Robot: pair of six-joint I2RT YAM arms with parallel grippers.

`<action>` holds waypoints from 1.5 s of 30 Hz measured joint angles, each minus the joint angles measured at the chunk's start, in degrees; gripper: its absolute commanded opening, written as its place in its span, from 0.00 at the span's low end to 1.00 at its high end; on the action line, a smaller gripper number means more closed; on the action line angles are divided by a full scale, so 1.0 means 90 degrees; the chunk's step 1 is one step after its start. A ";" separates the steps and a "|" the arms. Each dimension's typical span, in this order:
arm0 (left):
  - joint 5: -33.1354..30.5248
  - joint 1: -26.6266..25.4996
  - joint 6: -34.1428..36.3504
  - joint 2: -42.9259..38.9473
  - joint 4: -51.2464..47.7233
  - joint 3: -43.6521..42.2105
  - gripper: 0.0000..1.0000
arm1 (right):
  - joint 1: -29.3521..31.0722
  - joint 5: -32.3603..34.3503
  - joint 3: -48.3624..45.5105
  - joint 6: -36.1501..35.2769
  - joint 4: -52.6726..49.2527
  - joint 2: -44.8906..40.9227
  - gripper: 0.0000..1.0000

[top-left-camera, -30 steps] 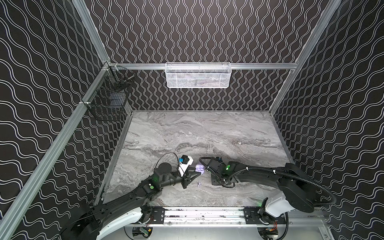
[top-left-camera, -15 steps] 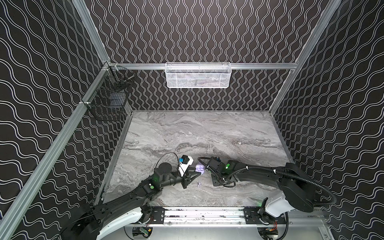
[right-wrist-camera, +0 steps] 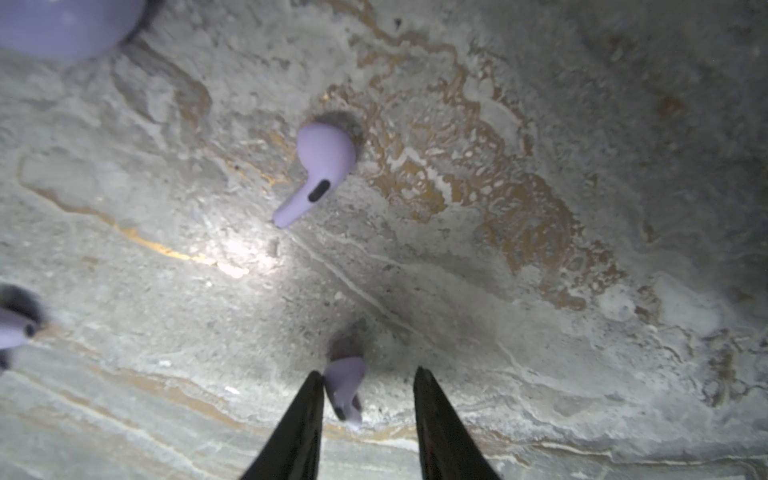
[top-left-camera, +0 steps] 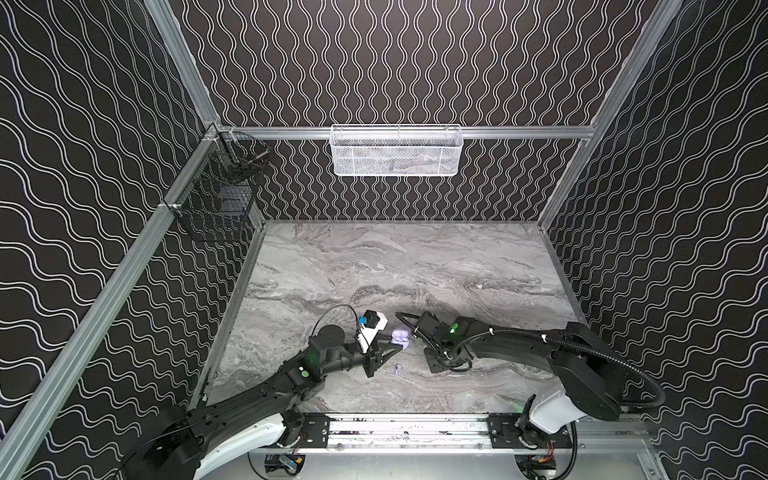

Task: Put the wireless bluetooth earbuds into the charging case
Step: 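Lower the open right gripper over a lavender earbud on the table, then close the right gripper on the lavender earbud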

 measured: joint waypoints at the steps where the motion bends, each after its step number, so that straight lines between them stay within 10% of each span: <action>1: 0.0000 0.0000 0.0000 -0.0002 0.0010 0.0000 0.00 | 0.0000 -0.0027 0.0000 -0.0090 0.0012 0.0000 0.38; 45: -0.0024 0.0000 0.0000 -0.0087 0.0012 0.0000 0.00 | -0.0085 -0.0306 0.0034 -0.0597 0.0214 0.0262 0.31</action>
